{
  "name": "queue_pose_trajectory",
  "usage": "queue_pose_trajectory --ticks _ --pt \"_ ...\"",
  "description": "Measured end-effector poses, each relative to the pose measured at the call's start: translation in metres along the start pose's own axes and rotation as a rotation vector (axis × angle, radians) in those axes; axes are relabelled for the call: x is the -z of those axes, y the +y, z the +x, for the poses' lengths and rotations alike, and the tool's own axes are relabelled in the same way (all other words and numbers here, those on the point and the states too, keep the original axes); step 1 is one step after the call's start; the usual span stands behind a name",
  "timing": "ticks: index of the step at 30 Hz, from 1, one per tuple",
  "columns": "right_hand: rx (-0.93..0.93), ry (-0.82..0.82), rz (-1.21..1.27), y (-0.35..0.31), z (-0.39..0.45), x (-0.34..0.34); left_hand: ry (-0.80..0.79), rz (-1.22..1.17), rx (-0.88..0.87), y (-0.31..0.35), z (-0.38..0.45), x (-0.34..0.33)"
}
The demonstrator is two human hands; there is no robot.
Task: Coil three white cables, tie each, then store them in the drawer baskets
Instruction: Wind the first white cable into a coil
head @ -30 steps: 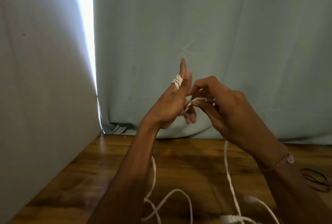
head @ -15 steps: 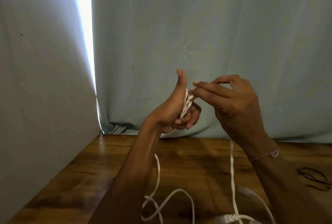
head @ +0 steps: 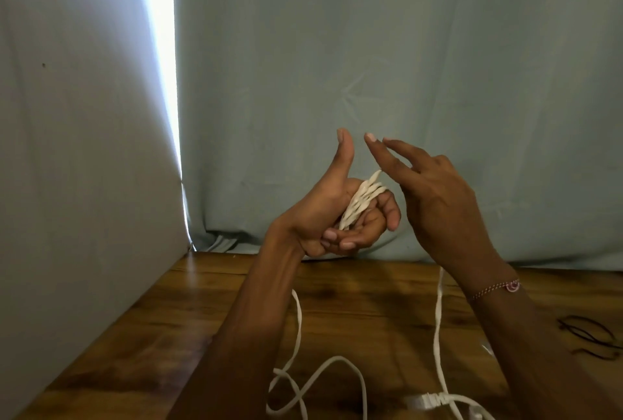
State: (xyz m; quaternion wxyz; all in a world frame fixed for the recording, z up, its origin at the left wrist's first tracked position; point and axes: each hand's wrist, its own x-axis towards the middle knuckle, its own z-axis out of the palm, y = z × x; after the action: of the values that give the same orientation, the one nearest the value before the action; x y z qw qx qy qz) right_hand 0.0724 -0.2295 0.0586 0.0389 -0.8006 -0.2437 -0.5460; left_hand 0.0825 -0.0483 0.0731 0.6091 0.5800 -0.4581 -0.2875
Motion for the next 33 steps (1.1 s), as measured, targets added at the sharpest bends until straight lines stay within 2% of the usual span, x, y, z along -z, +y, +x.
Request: queue_pose_trajectory --ticks 3,5,8,10,12,16,19,21,27,31,33 --pt "-0.013 -0.117 0.186 0.000 -0.003 -0.003 -0.007 -0.023 -0.068 0.000 0.002 -0.001" --pt "-0.116 -0.221 0.354 -0.002 -0.003 -0.004 0.015 -0.011 -0.114 0.000 0.003 -0.003" --pt "-0.264 -0.373 0.510 -0.003 -0.003 -0.004 0.192 0.043 -0.191 0.002 0.001 -0.009" --pt "-0.280 -0.438 0.599 -0.007 -0.003 -0.001 0.334 0.028 -0.283 0.004 0.000 -0.011" --pt "-0.267 -0.486 0.684 -0.015 -0.003 0.004 0.402 -0.048 -0.358 0.006 0.002 -0.013" --pt "-0.340 -0.793 0.743 -0.030 -0.004 0.013 0.447 -0.154 -0.449 0.009 0.006 -0.015" --pt "-0.179 -0.948 0.636 -0.037 -0.006 0.017 0.470 -0.189 -0.529 0.008 0.004 -0.007" --pt "-0.103 -0.912 0.548 -0.040 -0.005 0.020 0.538 -0.165 -0.550 0.009 0.000 0.000" --pt "-0.051 -0.676 0.456 -0.043 0.002 0.046 0.723 0.051 -0.516 0.004 -0.003 0.012" --pt "-0.053 -0.448 0.541 -0.040 0.005 0.065 0.705 0.110 -0.462 0.000 -0.001 0.010" --pt "-0.015 -0.386 0.571 -0.036 0.005 0.072 0.682 0.114 -0.441 -0.001 0.001 0.007"
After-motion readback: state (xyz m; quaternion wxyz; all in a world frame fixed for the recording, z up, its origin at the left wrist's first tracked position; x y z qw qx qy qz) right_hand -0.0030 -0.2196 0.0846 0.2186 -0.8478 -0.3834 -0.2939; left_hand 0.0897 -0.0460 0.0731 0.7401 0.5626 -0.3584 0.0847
